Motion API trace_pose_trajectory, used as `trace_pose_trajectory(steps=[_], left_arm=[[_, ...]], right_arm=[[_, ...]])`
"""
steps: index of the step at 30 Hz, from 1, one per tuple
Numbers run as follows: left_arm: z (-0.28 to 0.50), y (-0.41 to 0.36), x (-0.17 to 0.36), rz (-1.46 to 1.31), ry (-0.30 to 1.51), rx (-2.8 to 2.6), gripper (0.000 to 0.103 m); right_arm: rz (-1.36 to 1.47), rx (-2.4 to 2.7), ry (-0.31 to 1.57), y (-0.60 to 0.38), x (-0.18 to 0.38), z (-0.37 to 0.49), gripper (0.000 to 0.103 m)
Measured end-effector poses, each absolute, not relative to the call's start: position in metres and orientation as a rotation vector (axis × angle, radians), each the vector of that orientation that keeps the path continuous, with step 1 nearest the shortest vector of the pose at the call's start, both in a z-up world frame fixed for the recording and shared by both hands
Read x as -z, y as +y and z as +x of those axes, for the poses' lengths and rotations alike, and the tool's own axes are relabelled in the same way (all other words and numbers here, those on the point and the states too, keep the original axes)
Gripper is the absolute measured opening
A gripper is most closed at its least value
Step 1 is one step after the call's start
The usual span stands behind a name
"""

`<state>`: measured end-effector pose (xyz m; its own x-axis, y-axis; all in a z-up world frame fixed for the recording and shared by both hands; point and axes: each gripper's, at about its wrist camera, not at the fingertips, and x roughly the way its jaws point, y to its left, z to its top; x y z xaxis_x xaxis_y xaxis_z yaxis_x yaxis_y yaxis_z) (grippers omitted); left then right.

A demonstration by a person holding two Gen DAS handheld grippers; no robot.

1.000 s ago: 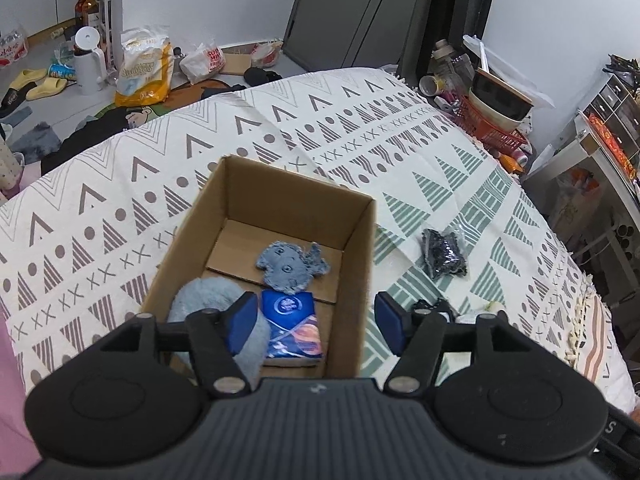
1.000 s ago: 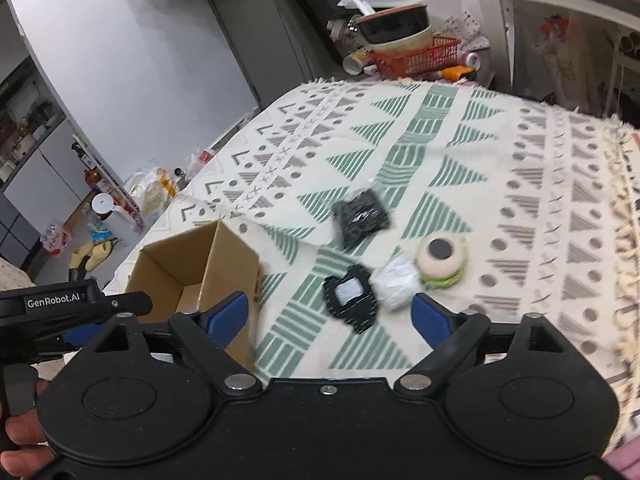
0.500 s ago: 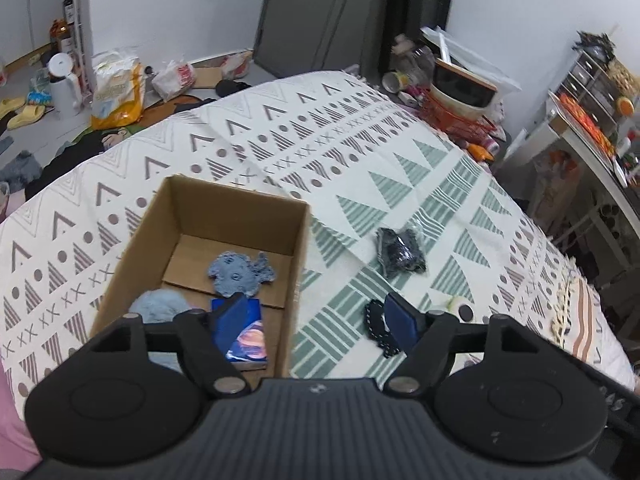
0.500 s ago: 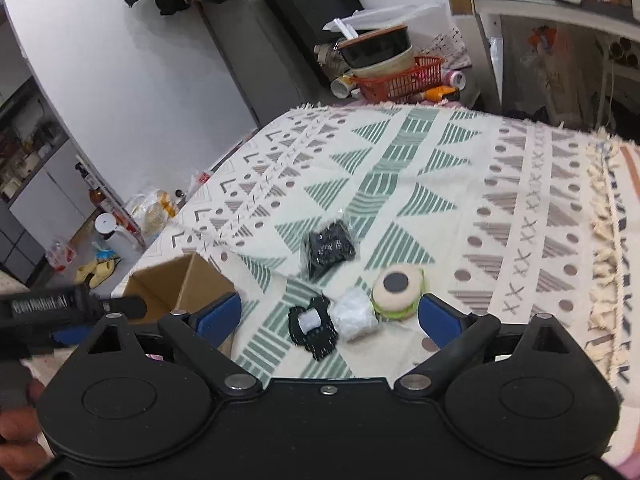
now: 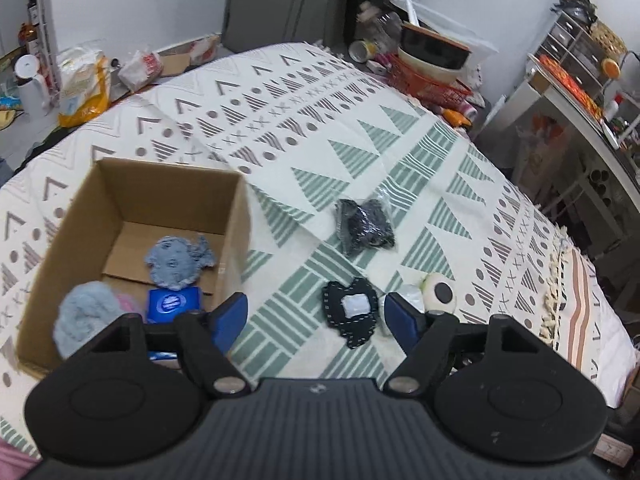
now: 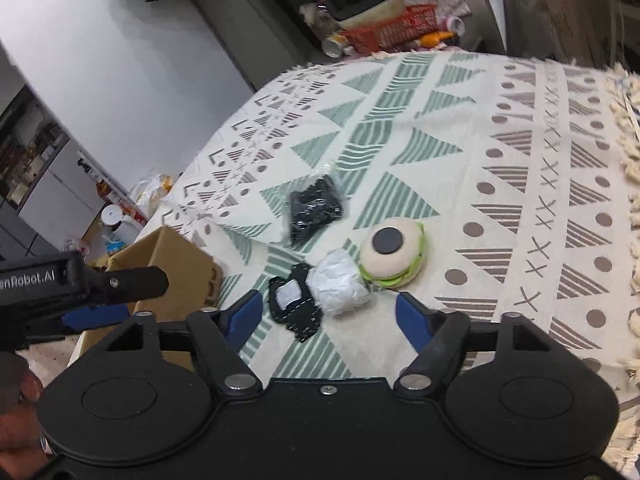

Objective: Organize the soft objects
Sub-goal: 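Grasp the black heart-shaped plush with the left gripper while the right gripper grasps the white foil bundle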

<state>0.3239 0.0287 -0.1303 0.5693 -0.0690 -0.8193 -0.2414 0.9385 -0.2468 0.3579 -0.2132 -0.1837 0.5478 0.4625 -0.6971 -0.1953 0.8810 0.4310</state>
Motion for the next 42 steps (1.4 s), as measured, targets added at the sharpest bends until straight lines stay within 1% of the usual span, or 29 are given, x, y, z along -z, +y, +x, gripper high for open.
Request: trace_pose_trajectory(steps=[5,8,10,14,17,19,20,23,24,25,33,34,36,39,42], left_arm=[[0.341,0.017,0.148,-0.361,0.993,-0.105,0.074],[0.353,0.010,0.160,-0.366,1.017,-0.109,0.072],[0.359,0.008,0.168,-0.382,1.030,-0.113,0.070],[0.371,0.005,0.183,-0.390,1.053,-0.129,0.068],[0.378,0.006,0.195,-0.410,1.077,-0.137,0.062],[0.383,0.006,0.203,-0.410,1.092,-0.140,0.051],[0.386,0.006,0.207,-0.410,1.102,-0.141,0.049],[0.392,0.007,0.218,-0.427,1.124,-0.143,0.048],[0.394,0.007,0.220,-0.430,1.132,-0.143,0.048],[0.396,0.006,0.223,-0.437,1.138,-0.140,0.048],[0.404,-0.005,0.240,-0.447,1.161,-0.119,0.048],[0.404,-0.005,0.239,-0.446,1.158,-0.120,0.046],[0.403,-0.005,0.237,-0.466,1.155,-0.105,0.034],[0.397,-0.006,0.229,-0.463,1.145,-0.110,0.031],[0.390,-0.006,0.220,-0.449,1.115,-0.108,0.031]], right_arm=[[0.351,-0.408,0.945,-0.215,0.198,0.371,0.068],[0.361,-0.408,0.978,-0.215,0.210,0.378,0.064],[0.366,-0.415,0.992,-0.213,0.216,0.383,0.059],[0.372,-0.427,1.013,-0.207,0.226,0.391,0.056],[0.379,-0.431,1.026,-0.206,0.233,0.396,0.054],[0.386,-0.436,1.031,-0.204,0.238,0.399,0.053],[0.390,-0.440,1.029,-0.204,0.239,0.400,0.053],[0.396,-0.447,1.026,-0.203,0.242,0.403,0.052],[0.394,-0.449,1.025,-0.202,0.243,0.404,0.048],[0.391,-0.451,1.026,-0.202,0.244,0.404,0.042],[0.362,-0.458,1.024,-0.200,0.243,0.404,0.039],[0.360,-0.459,1.023,-0.200,0.242,0.404,0.039],[0.357,-0.459,1.023,-0.200,0.240,0.403,0.038],[0.355,-0.459,1.016,-0.200,0.236,0.401,0.038],[0.348,-0.469,0.994,-0.198,0.228,0.397,0.037]])
